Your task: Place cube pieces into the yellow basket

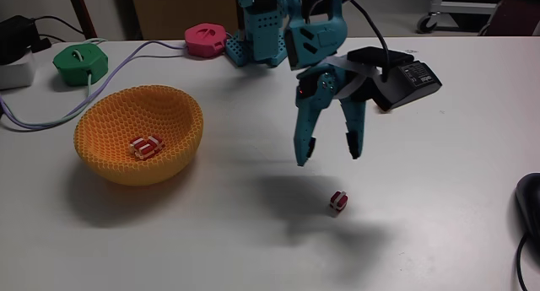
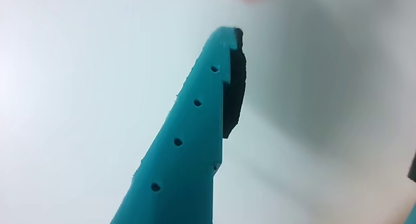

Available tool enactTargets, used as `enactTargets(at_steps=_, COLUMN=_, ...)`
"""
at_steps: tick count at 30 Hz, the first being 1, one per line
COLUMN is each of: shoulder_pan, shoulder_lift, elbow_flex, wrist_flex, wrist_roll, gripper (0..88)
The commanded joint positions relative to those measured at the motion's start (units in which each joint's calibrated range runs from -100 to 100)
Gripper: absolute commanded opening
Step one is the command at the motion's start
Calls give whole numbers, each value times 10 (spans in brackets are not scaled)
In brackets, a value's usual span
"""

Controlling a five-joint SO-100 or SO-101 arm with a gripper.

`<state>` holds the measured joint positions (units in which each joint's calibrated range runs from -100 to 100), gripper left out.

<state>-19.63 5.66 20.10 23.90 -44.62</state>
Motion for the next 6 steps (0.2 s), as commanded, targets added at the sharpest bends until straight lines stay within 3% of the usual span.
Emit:
enactTargets(at_steps=1, shoulder_pan=-40, shoulder_lift=28, elbow_flex=31, wrist_flex=-161, wrist_roll=-29, gripper=461)
enactTargets(at_steps=6, shoulder_pan=-46, shoulder_lift=95, elbow_flex=46, wrist_flex=-244, wrist_roll=-33, gripper=443)
